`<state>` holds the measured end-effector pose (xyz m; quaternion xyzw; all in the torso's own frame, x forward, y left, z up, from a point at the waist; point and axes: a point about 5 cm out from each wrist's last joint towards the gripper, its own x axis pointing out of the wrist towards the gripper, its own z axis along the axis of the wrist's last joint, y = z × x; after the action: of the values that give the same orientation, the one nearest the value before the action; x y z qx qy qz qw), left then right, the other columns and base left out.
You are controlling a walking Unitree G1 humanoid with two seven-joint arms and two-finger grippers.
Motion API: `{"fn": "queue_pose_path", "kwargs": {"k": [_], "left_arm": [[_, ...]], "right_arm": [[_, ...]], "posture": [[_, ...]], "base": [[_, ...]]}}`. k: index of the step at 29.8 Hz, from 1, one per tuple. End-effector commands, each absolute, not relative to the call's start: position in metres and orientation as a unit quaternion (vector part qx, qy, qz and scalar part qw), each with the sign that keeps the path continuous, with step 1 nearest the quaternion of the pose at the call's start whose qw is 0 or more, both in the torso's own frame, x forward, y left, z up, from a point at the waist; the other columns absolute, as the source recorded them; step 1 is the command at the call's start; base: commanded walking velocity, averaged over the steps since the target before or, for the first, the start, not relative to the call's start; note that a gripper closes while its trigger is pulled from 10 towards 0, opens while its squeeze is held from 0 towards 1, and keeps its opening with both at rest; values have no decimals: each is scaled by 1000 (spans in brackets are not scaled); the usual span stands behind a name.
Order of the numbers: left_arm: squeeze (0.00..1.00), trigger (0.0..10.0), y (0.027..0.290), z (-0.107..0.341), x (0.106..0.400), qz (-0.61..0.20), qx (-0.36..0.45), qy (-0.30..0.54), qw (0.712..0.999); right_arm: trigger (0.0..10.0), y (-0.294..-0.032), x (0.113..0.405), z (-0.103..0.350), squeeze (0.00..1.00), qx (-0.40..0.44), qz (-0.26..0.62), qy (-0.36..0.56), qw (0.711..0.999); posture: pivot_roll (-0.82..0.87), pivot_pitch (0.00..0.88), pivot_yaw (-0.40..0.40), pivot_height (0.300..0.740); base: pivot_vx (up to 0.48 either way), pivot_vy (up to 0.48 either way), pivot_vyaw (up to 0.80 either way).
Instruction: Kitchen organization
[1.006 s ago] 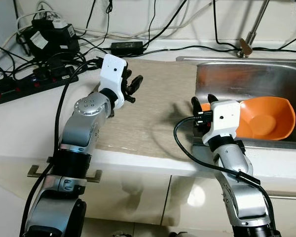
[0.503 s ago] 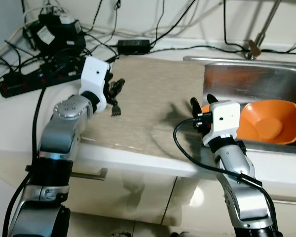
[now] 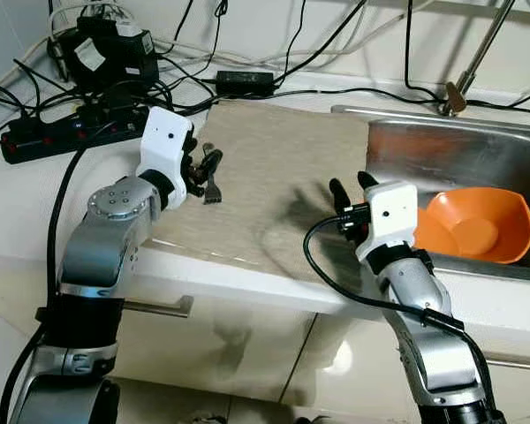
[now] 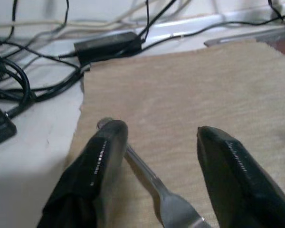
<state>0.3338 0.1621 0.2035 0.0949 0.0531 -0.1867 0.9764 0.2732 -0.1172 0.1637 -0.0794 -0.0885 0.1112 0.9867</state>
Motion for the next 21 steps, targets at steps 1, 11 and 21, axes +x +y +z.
{"fn": "queue_pose_path", "kwargs": {"k": [1, 11, 21], "left_arm": [[0, 10000, 158, 205, 335, -193, 101, 51, 975], [0, 10000, 148, 183, 330, -214, 51, 165, 962], [0, 10000, 133, 180, 320, -232, -39, 246, 940]], "right_arm": [[10000, -119, 276, 169, 0, -79, 111, -98, 986], [10000, -120, 273, 167, 0, -76, 94, -98, 988], [10000, -120, 271, 163, 0, -76, 92, -92, 989]], "posture": [[-3, 0, -35, 732], [-22, 0, 2, 732], [-20, 0, 3, 732]], "base": [[0, 0, 0], [0, 0, 0], [0, 0, 0]]}}
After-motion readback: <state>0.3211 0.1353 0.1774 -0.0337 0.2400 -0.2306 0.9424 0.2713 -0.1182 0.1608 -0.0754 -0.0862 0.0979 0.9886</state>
